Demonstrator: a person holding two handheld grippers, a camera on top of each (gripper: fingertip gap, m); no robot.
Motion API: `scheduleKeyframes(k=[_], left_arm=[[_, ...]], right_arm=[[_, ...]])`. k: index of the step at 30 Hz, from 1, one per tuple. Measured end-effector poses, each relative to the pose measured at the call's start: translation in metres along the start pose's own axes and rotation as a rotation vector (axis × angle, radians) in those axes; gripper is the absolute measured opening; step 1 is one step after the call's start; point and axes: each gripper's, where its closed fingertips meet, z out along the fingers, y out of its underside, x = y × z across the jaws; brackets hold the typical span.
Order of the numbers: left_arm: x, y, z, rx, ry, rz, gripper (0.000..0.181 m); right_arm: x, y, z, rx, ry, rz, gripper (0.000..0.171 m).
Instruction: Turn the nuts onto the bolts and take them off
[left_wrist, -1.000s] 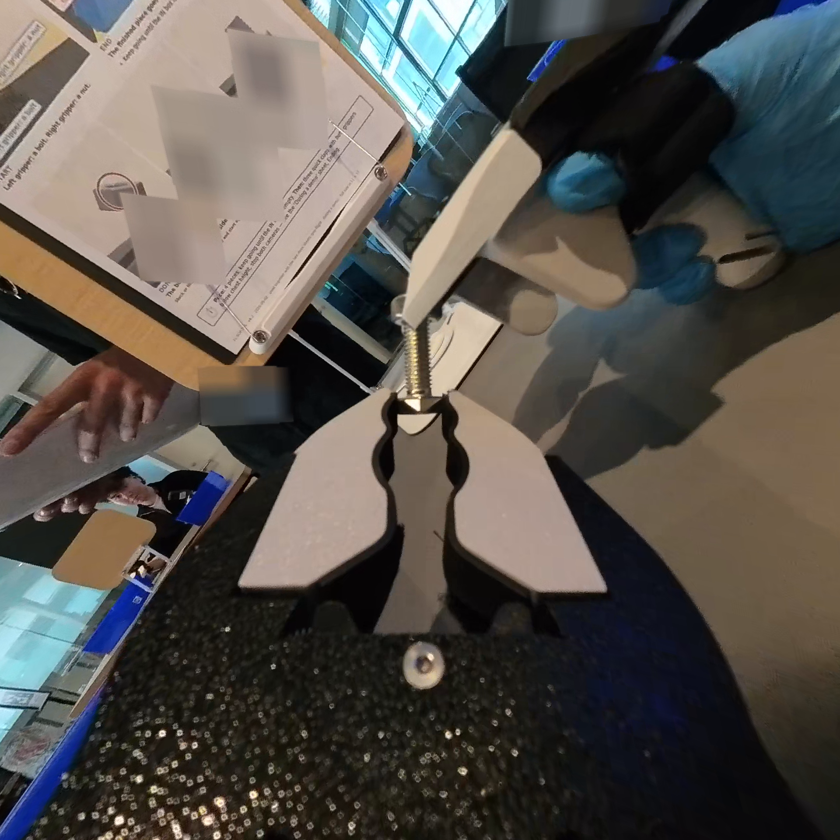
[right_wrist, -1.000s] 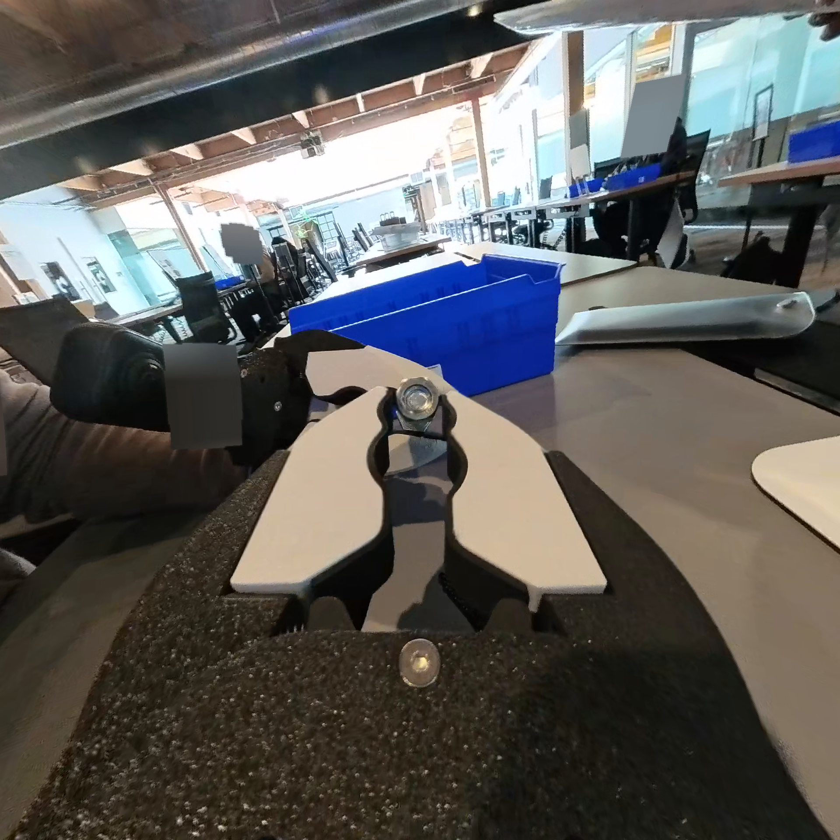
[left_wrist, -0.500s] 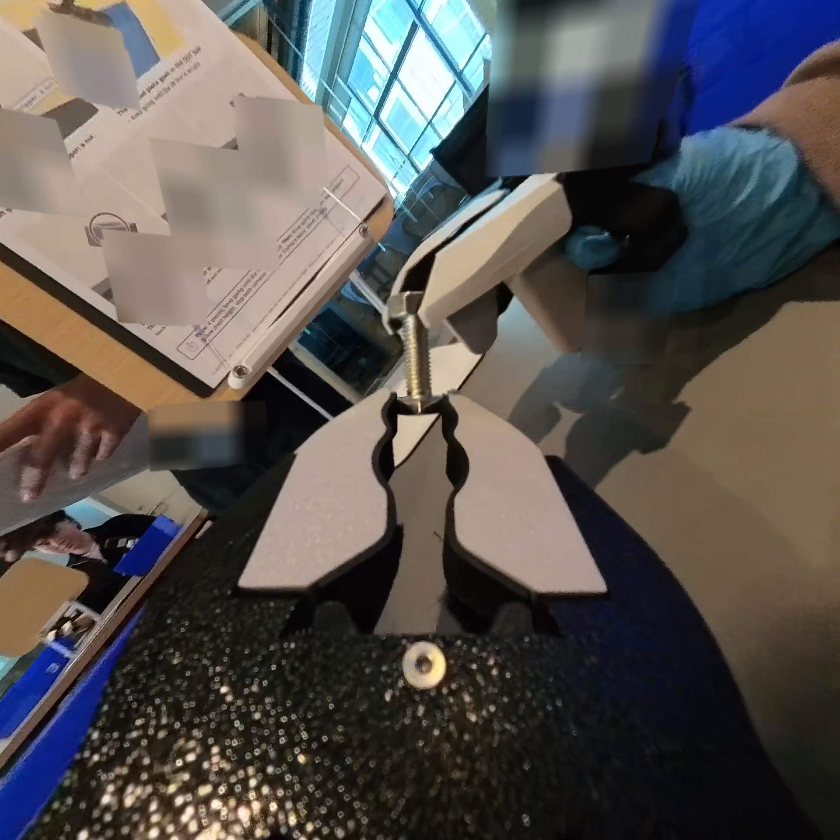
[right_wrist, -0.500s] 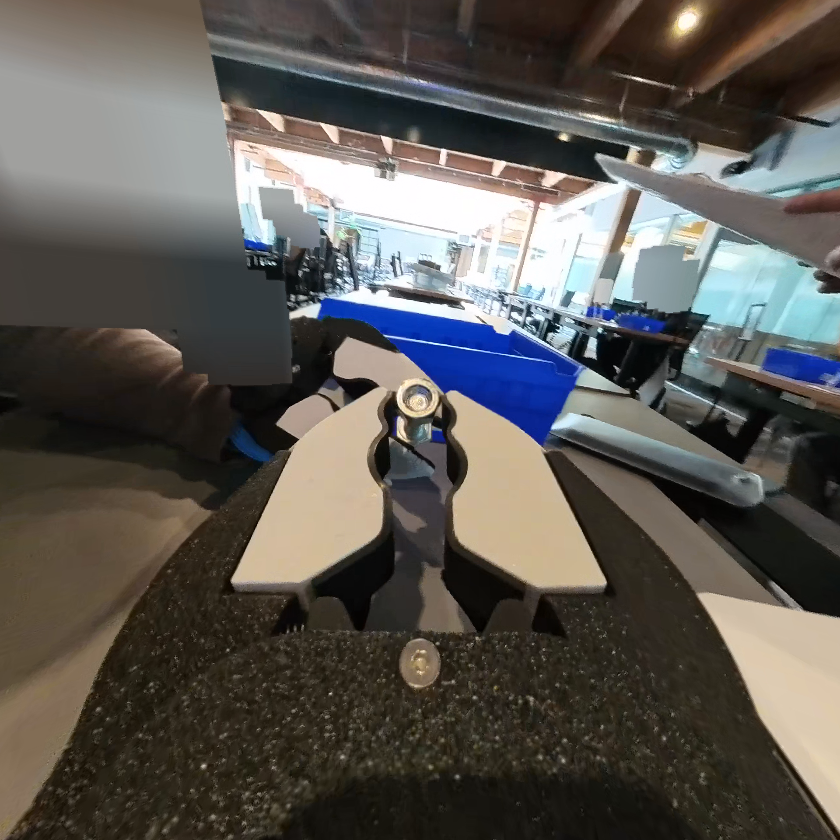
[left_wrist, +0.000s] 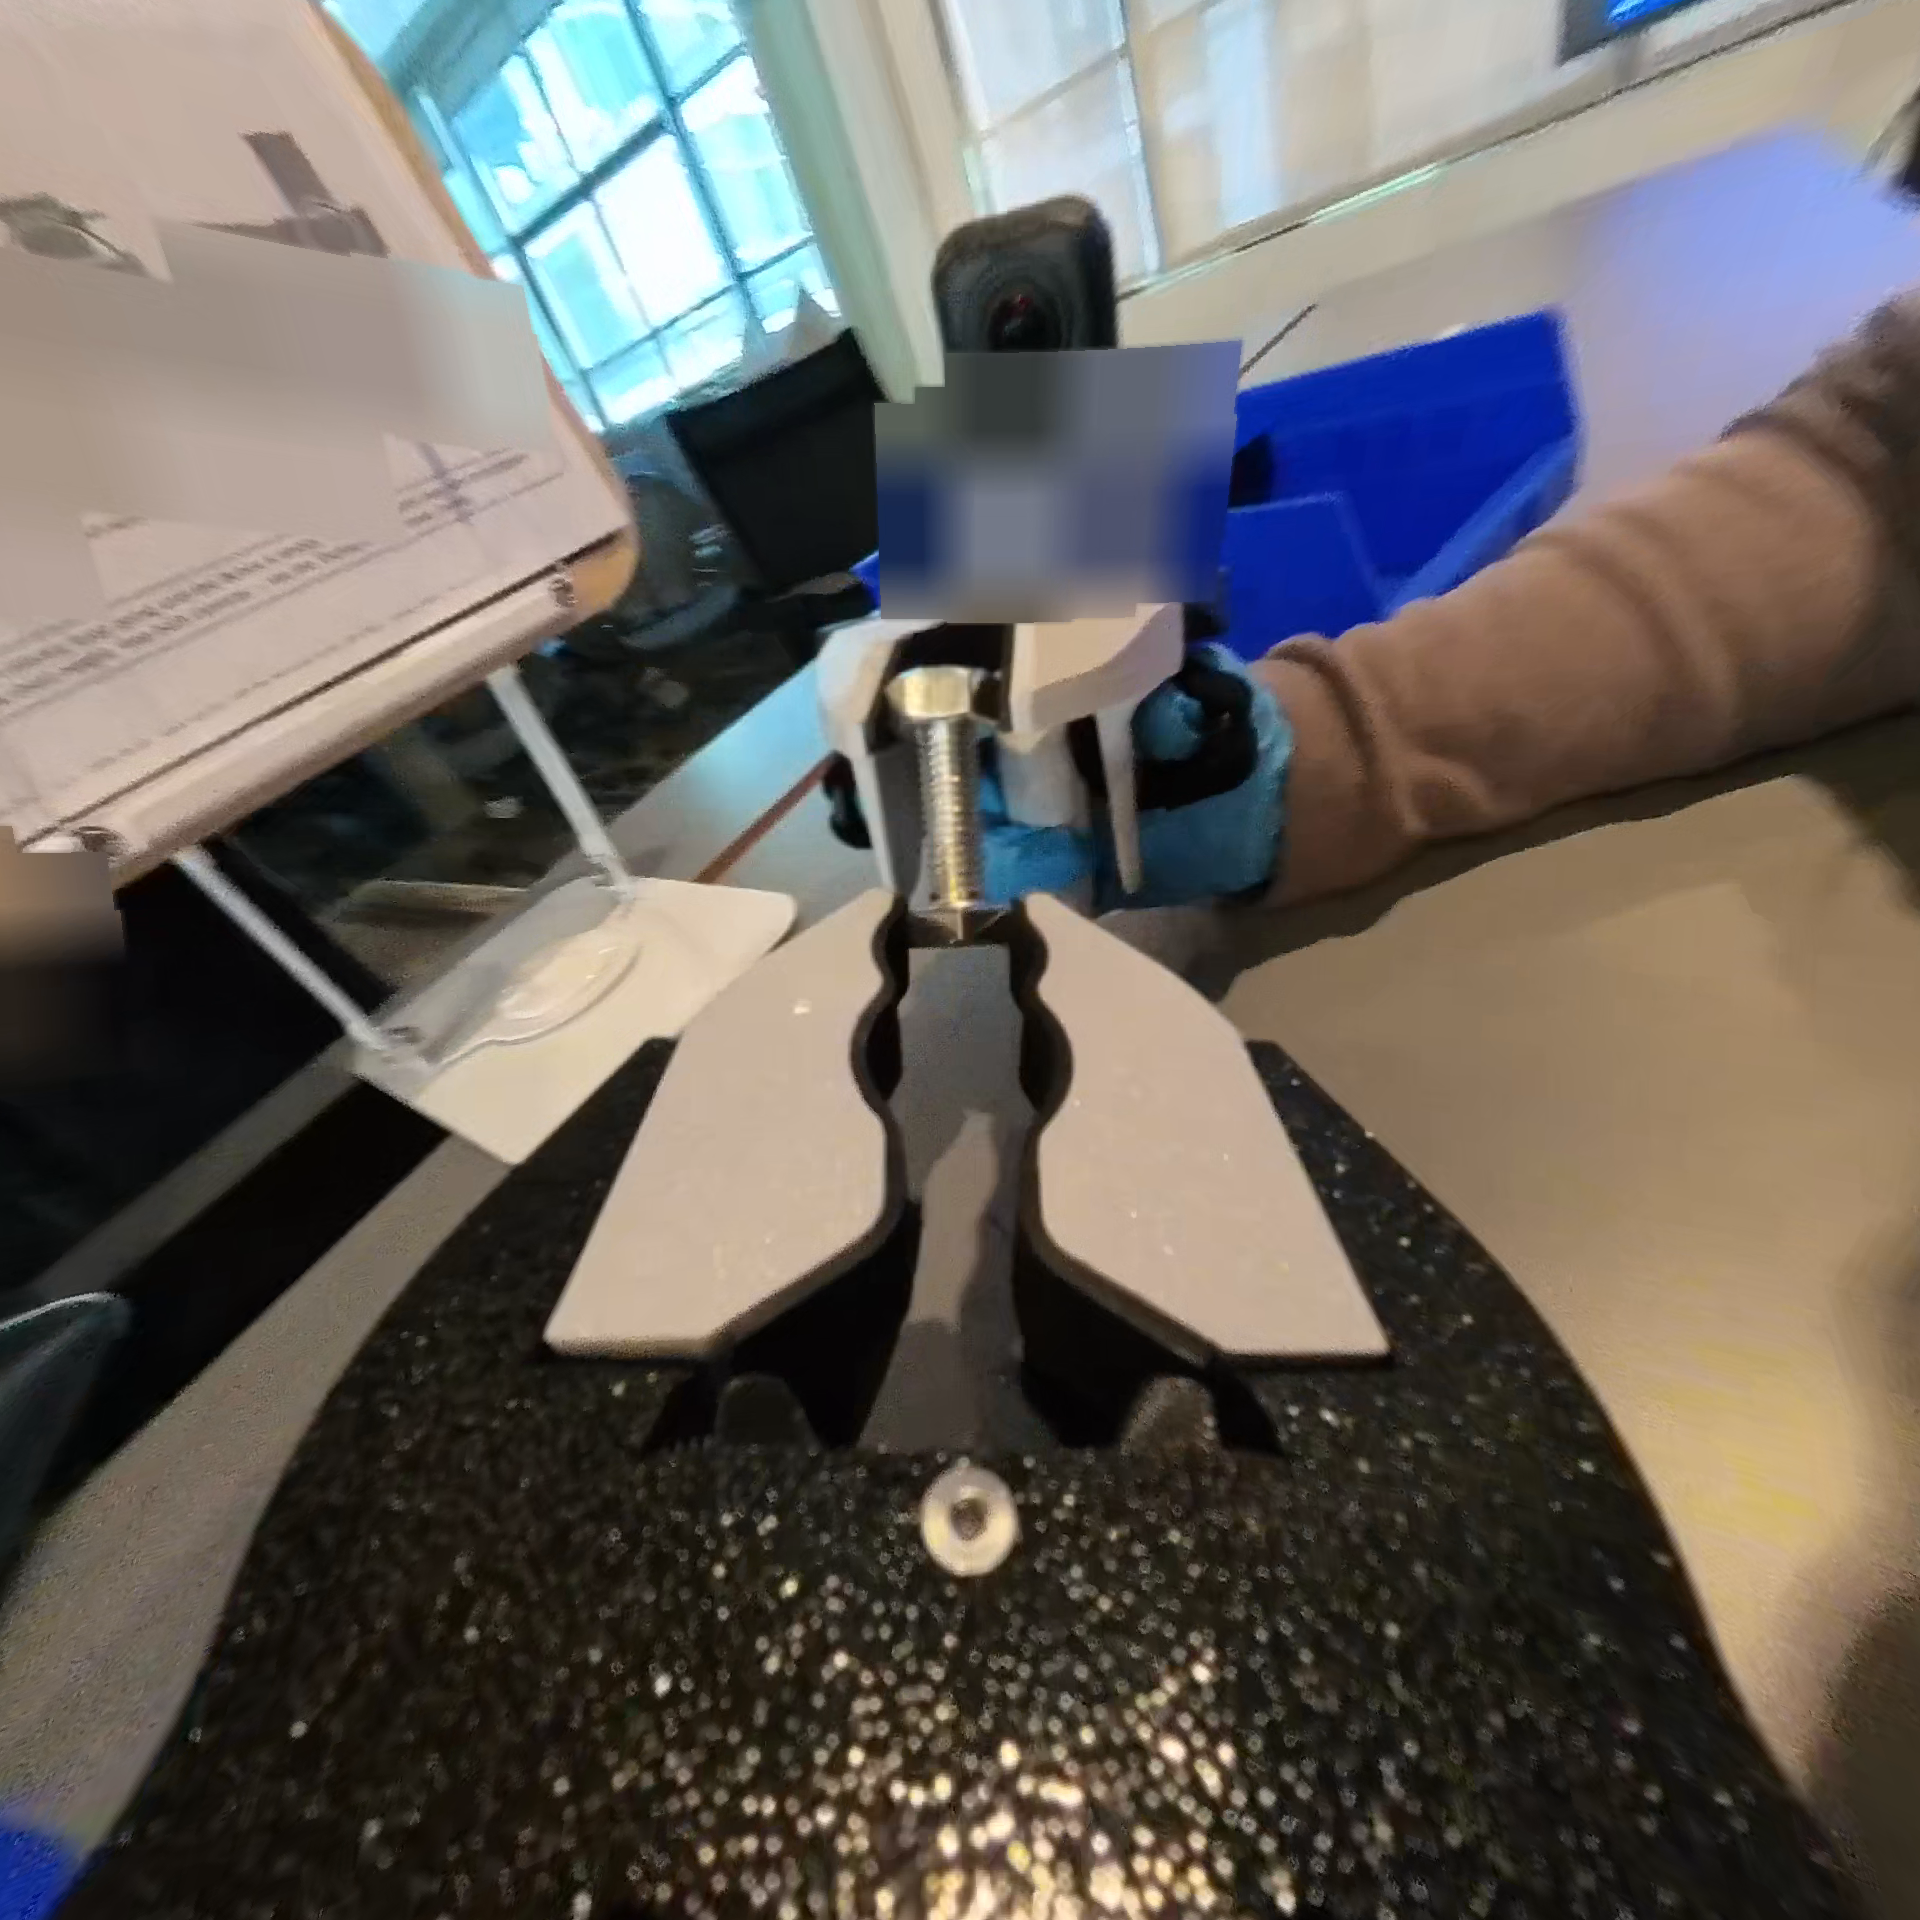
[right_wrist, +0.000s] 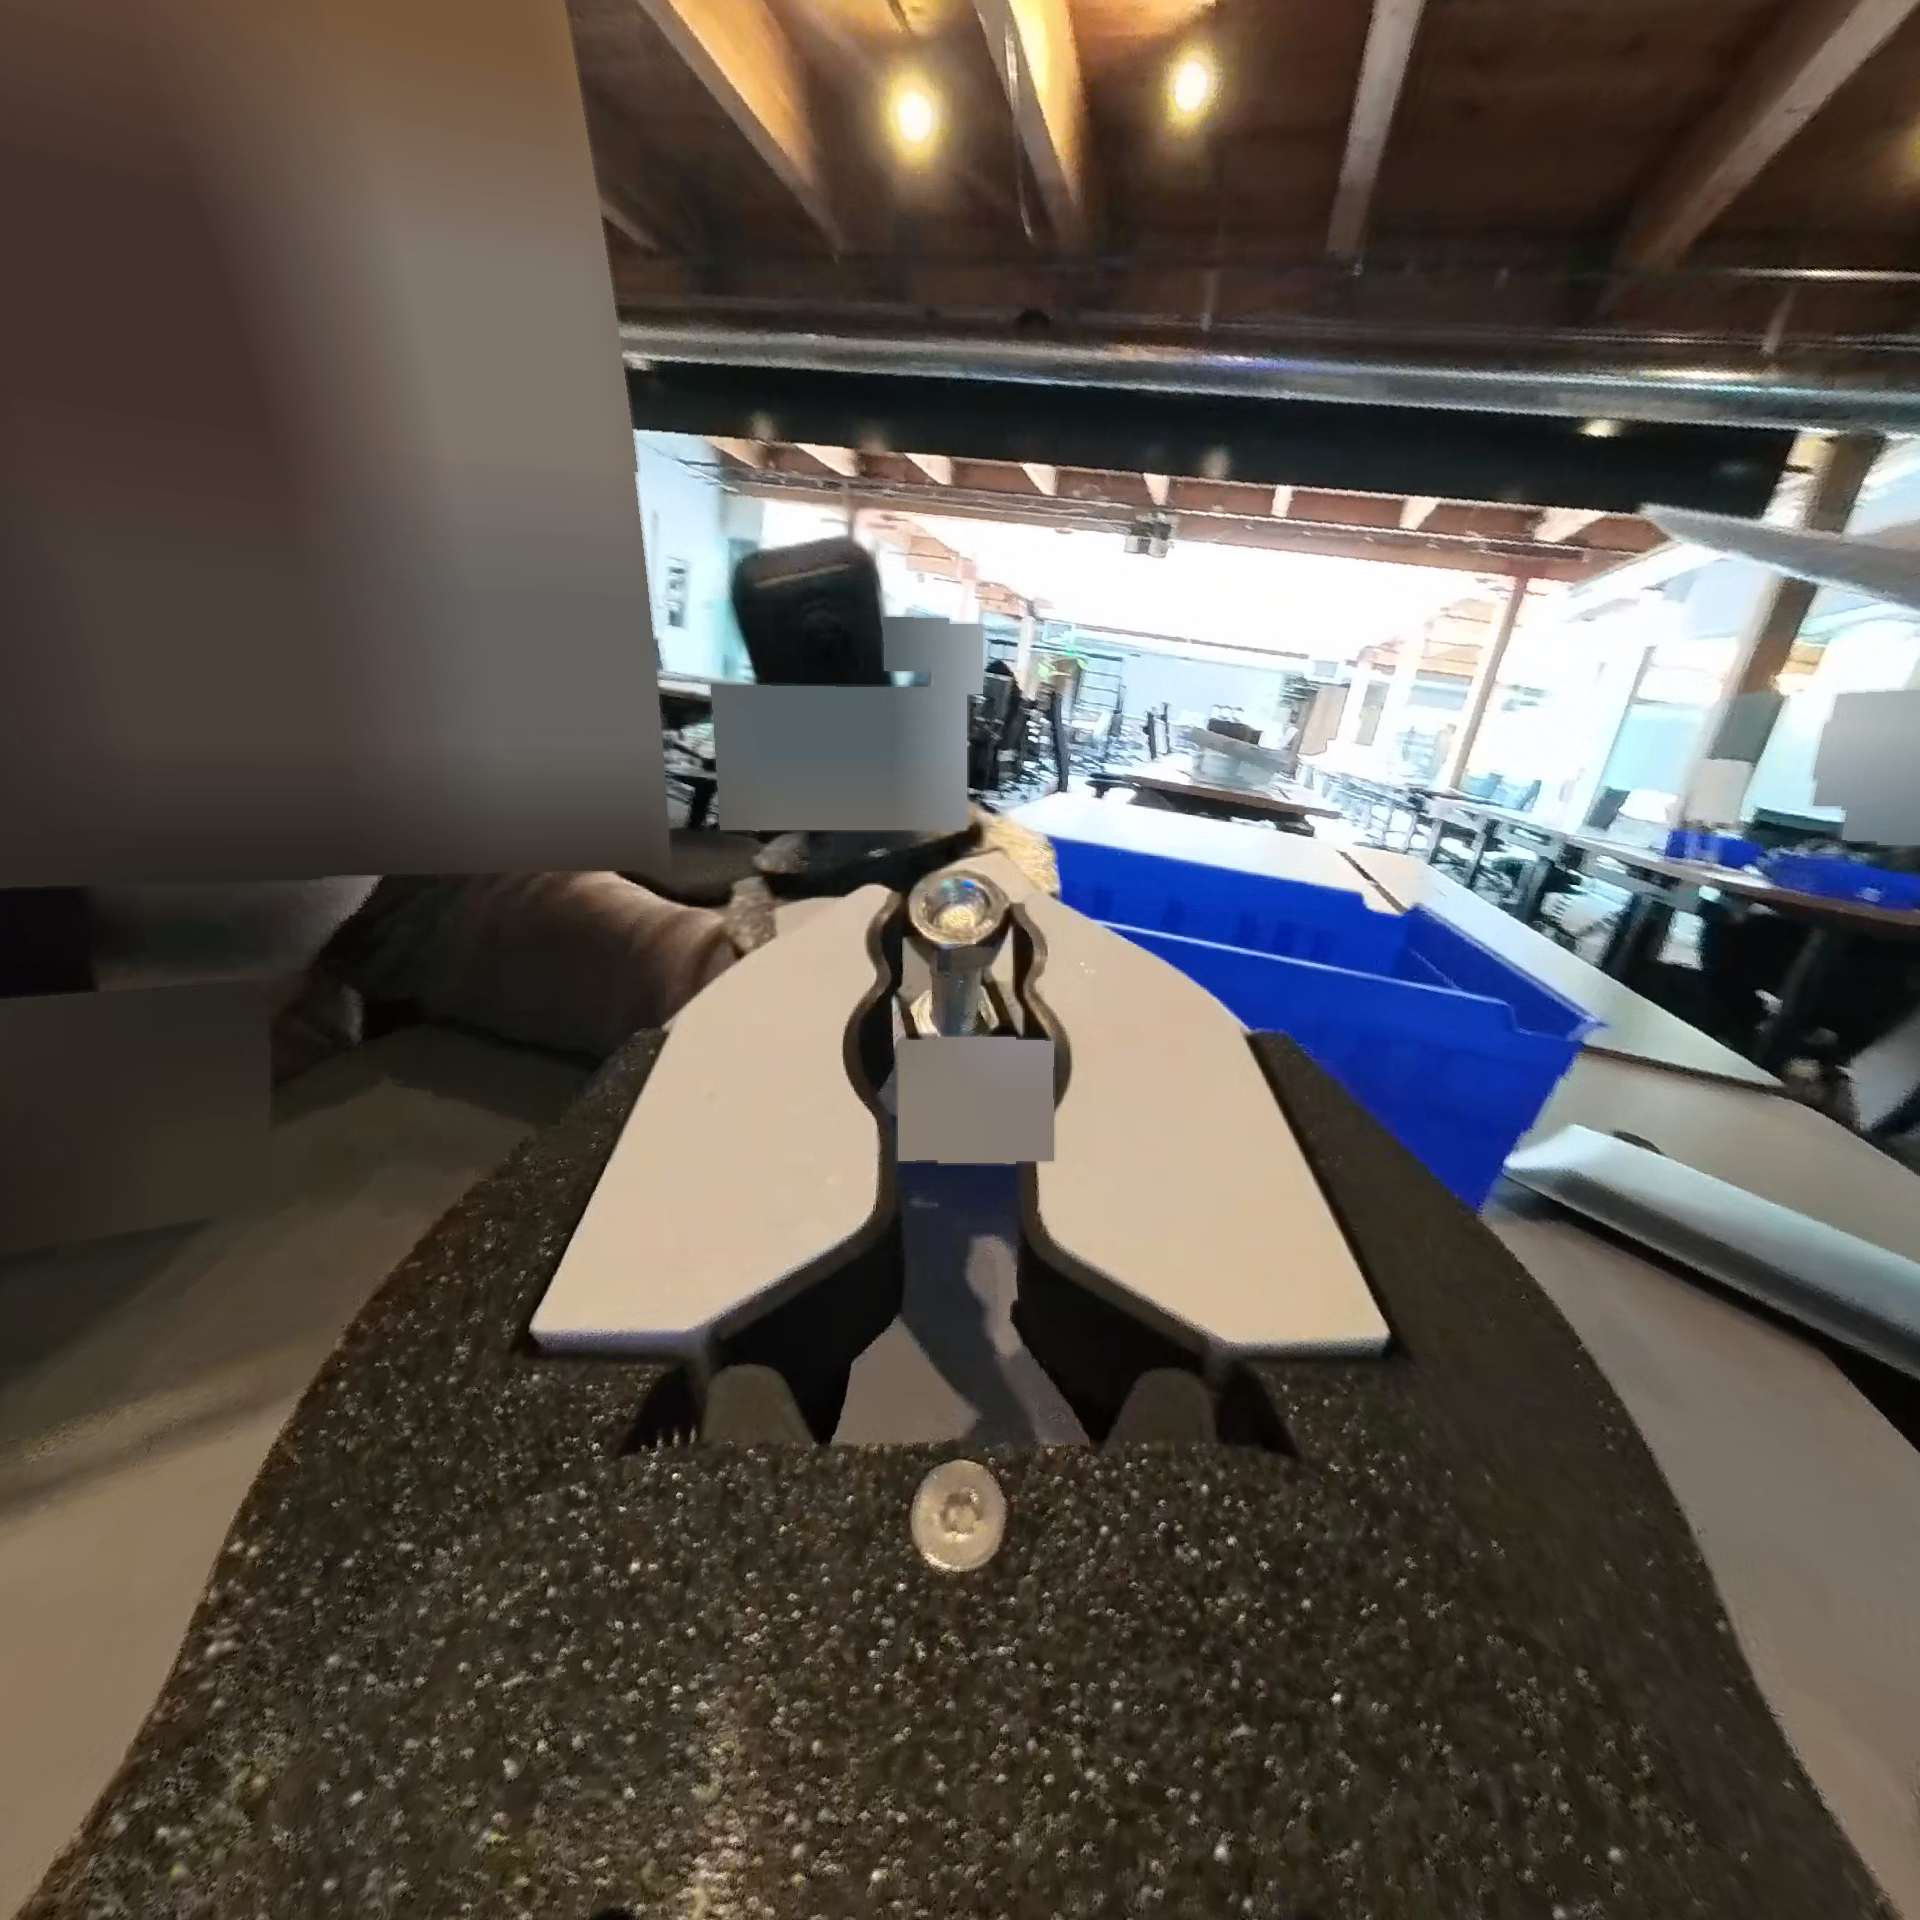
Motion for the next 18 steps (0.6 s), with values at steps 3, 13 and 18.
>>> scheduleKeyframes(k=[3, 13, 18], left_arm=[[0.009, -0.009, -0.005, -0.006, 0.105, -0.068, 0.018], [0.037, -0.036, -0.035, -0.088, 0.433, -0.302, 0.018], [0.046, -0.059, -0.047, -0.109, 0.548, -0.315, 0.018]], right_arm=[[-0.009, -0.008, 0.003, 0.025, -0.07, 0.02, 0.019], [-0.038, -0.026, 0.023, 0.037, -0.181, -0.083, 0.019], [-0.054, -0.043, 0.032, -0.021, -0.213, -0.222, 0.02]])
